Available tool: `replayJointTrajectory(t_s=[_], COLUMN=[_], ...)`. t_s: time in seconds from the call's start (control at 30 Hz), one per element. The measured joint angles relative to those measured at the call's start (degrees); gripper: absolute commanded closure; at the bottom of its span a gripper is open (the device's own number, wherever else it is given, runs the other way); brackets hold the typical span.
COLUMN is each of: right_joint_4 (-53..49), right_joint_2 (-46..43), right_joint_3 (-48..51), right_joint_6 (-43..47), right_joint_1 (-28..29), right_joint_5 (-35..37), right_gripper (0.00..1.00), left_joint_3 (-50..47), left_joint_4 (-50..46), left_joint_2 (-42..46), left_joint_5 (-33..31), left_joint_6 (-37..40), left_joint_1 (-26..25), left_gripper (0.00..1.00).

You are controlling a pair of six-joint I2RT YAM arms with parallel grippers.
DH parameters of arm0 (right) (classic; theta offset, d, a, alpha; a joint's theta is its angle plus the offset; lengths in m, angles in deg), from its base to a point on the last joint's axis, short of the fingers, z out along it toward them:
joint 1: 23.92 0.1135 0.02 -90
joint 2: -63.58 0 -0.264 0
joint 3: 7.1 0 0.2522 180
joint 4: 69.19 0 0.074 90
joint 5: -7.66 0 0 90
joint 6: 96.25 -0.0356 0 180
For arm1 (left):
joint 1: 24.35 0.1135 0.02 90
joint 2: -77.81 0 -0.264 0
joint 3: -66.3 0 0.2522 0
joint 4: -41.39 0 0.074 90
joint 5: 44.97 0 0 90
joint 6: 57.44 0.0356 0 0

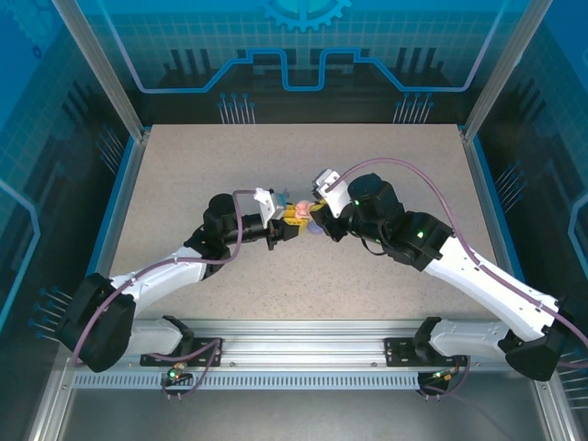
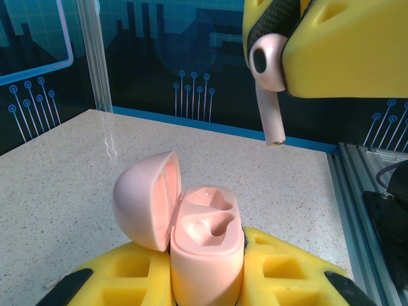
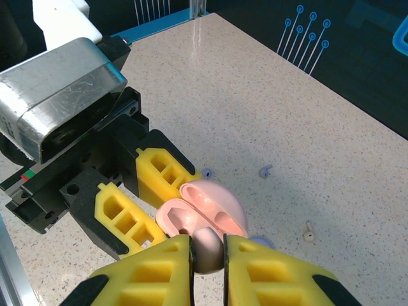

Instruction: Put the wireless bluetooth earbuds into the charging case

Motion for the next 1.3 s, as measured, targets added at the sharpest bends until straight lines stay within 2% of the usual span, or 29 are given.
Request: replayJointTrajectory(t_s=[1.3], right_joint_4=[0.4], right_joint_2=[2.3], right_joint_3=[0.0], right_joint_6=[0.0], right_joint_1=[0.4], right_joint_5=[0.9], right_gripper=[0.83], left_joint_3=[0.1], left_joint_4=[0.0], left_joint_2=[0.8], left_joint_5=[1.6], left_joint_6=[-0.3], left_joint_1=[-0.7], left_gripper=[1.00])
